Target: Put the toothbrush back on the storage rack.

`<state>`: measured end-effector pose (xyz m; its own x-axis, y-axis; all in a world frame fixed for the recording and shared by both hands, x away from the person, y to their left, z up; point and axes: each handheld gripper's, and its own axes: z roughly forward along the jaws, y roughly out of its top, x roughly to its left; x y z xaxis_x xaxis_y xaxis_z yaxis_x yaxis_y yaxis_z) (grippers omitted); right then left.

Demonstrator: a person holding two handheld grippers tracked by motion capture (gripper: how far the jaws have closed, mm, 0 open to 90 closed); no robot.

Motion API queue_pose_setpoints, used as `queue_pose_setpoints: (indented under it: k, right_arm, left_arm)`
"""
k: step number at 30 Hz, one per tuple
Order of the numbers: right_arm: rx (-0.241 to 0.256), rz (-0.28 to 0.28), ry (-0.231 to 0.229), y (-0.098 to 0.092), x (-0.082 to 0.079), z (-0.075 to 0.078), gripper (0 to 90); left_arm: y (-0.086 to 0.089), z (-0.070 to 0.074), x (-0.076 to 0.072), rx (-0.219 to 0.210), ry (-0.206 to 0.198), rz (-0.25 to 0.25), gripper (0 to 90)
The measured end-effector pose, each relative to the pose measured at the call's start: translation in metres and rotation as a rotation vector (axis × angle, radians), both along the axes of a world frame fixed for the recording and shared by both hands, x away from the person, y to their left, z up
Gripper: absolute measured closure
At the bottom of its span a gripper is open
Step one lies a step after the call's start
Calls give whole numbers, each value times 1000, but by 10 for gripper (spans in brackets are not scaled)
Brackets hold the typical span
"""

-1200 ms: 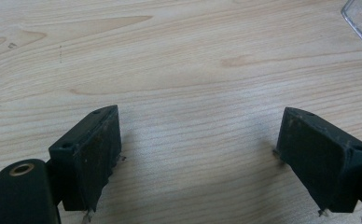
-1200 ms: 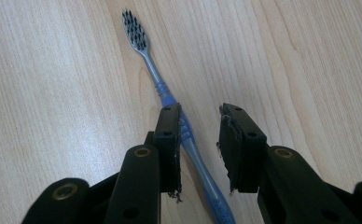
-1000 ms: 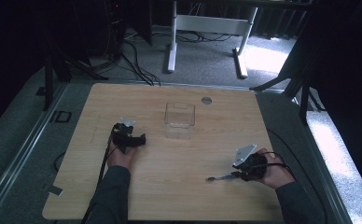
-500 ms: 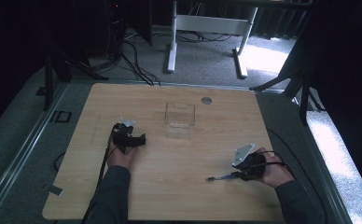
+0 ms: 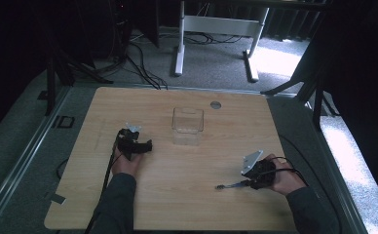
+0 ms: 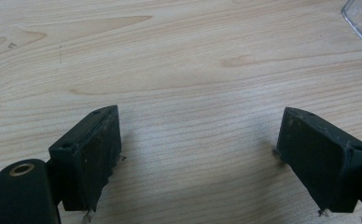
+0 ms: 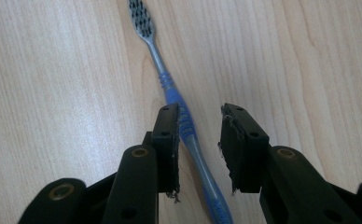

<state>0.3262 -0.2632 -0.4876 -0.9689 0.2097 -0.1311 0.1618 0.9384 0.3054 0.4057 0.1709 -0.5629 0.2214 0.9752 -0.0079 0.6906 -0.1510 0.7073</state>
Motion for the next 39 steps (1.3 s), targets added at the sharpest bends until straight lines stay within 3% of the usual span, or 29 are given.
queue_pose_setpoints:
  k: [19,39]
  right_arm:
    - [-64,27,26,2,1,-8,661]
    - [-94,36,55,5,4,-13,661]
  left_arm:
    - [0,0,0,0,0,0,139]
    - [0,0,0,0,0,0,139]
